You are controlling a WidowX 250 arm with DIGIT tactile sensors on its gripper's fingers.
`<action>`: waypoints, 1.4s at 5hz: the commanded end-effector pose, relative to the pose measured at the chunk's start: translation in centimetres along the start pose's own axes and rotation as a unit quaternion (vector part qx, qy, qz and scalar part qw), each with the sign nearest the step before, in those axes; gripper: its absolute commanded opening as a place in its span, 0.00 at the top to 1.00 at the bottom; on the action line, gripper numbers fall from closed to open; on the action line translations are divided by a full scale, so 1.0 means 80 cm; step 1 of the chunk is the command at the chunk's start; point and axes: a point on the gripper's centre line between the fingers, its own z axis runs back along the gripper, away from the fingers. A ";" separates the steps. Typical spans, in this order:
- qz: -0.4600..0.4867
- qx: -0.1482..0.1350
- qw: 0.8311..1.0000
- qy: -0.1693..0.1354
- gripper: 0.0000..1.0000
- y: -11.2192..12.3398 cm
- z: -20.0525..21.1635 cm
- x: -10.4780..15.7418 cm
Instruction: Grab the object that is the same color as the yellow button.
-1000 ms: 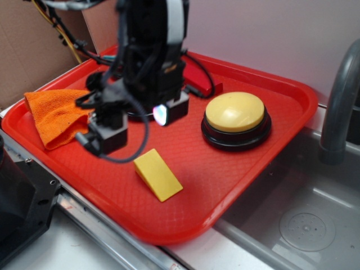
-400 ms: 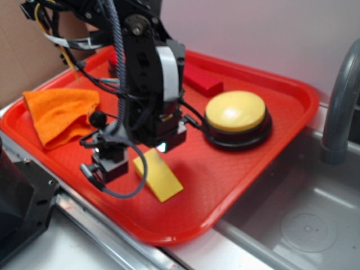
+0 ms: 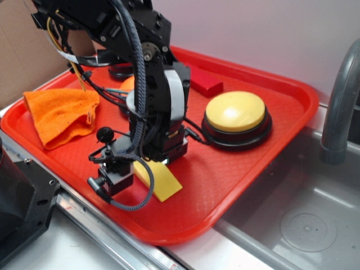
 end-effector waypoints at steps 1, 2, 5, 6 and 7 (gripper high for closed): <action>0.023 -0.006 1.000 -0.004 0.00 -0.012 -0.015 -0.010; 0.029 -0.002 1.000 -0.003 1.00 -0.010 -0.016 -0.010; 0.220 0.006 0.975 -0.030 1.00 -0.009 0.067 -0.046; 0.341 0.021 0.936 -0.078 1.00 -0.019 0.115 -0.080; 0.455 0.016 0.883 -0.115 1.00 -0.032 0.155 -0.097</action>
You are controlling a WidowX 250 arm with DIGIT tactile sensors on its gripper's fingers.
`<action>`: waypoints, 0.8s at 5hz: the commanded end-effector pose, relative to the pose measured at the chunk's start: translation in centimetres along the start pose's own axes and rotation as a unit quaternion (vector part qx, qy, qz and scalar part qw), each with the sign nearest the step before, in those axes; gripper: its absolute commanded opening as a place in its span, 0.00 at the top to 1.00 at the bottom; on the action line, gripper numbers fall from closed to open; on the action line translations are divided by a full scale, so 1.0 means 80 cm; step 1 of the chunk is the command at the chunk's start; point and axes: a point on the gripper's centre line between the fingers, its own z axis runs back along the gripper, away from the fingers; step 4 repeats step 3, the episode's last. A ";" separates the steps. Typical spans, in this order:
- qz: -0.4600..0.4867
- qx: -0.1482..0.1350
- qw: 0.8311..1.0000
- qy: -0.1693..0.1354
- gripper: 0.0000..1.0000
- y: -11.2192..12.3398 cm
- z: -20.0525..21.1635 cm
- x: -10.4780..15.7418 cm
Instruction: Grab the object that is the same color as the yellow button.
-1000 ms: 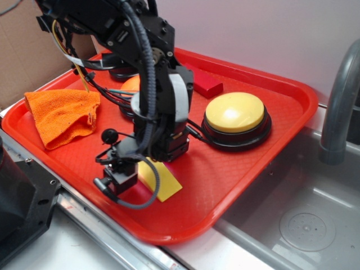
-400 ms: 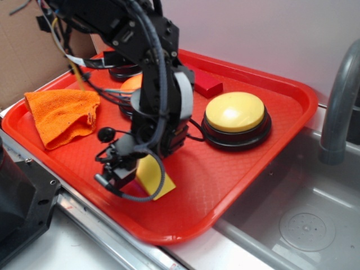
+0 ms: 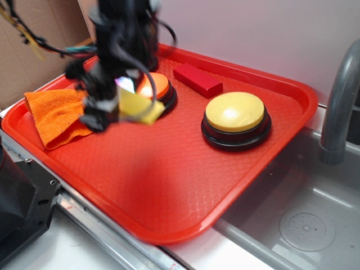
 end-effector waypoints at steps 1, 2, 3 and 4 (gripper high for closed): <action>0.258 -0.024 0.963 -0.077 1.00 -0.030 0.074 -0.021; 0.379 0.006 0.921 -0.086 1.00 -0.037 0.075 -0.022; 0.492 0.012 0.867 -0.084 1.00 -0.032 0.081 -0.012; 0.492 0.012 0.867 -0.084 1.00 -0.032 0.081 -0.012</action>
